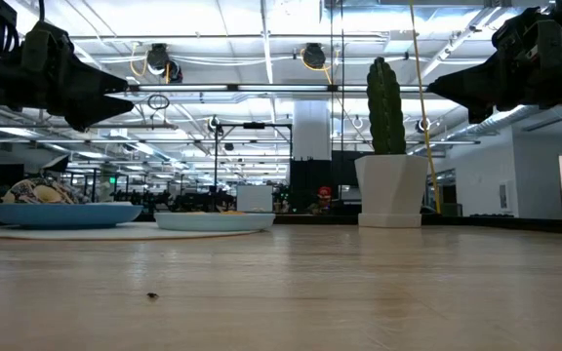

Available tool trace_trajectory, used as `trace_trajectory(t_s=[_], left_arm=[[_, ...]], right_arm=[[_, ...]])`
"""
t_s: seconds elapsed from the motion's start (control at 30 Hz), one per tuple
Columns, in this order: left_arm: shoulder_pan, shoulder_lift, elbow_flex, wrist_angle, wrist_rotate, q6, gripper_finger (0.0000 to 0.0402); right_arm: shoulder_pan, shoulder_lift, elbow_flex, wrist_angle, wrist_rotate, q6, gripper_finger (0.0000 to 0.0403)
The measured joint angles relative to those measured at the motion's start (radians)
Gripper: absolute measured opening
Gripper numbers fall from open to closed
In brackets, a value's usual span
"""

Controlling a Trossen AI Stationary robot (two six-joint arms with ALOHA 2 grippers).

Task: Pick & Place donuts
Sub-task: Return to Home Position

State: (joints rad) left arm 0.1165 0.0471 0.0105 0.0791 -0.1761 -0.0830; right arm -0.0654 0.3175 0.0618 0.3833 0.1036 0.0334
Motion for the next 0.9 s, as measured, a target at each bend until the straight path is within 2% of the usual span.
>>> trace_trajectory(t_s=[0.9], left_arm=[[0.0,0.0,0.0,0.0,0.0,0.0,0.031]], right_arm=[[0.0,0.0,0.0,0.0,0.0,0.0,0.0045]])
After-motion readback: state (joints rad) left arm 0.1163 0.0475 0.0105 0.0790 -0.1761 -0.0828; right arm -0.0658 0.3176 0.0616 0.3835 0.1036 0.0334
